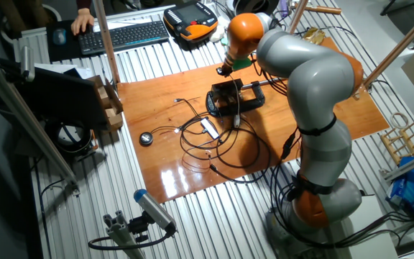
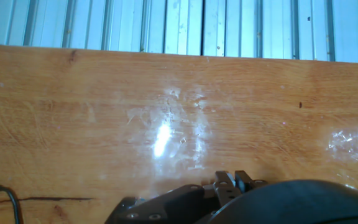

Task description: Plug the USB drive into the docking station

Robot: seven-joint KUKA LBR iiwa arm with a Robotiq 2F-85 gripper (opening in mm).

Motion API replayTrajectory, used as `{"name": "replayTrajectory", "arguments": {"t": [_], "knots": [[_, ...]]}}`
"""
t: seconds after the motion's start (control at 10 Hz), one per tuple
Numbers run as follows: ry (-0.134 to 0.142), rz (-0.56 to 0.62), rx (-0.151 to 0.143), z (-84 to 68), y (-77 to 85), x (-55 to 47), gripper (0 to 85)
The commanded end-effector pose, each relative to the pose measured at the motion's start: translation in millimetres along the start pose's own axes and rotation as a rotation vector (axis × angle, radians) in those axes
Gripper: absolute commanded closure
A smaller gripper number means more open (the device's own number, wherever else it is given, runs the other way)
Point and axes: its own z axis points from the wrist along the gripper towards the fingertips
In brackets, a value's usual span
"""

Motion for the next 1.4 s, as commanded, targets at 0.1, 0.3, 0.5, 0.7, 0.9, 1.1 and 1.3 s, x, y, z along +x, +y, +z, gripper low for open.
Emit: {"name": "replayTrajectory", "arguments": {"t": [0.1,0.3,0.5,0.7,0.9,1.1,1.3], "knots": [[0.001,0.038,-0.002,-7.3,-2.3,2.8,85.0],[0.025,0.106,-0.014,-15.1,-4.8,6.4,85.0],[0.052,0.193,-0.007,-20.7,-6.9,10.2,85.0],[0.074,0.312,0.000,-24.5,-7.9,12.7,85.0],[0.092,0.430,0.006,-27.5,-11.3,14.1,85.0],[0.107,0.512,0.028,-30.1,-14.7,15.8,85.0],[0.128,0.589,0.031,-32.6,-19.0,18.5,85.0]]}}
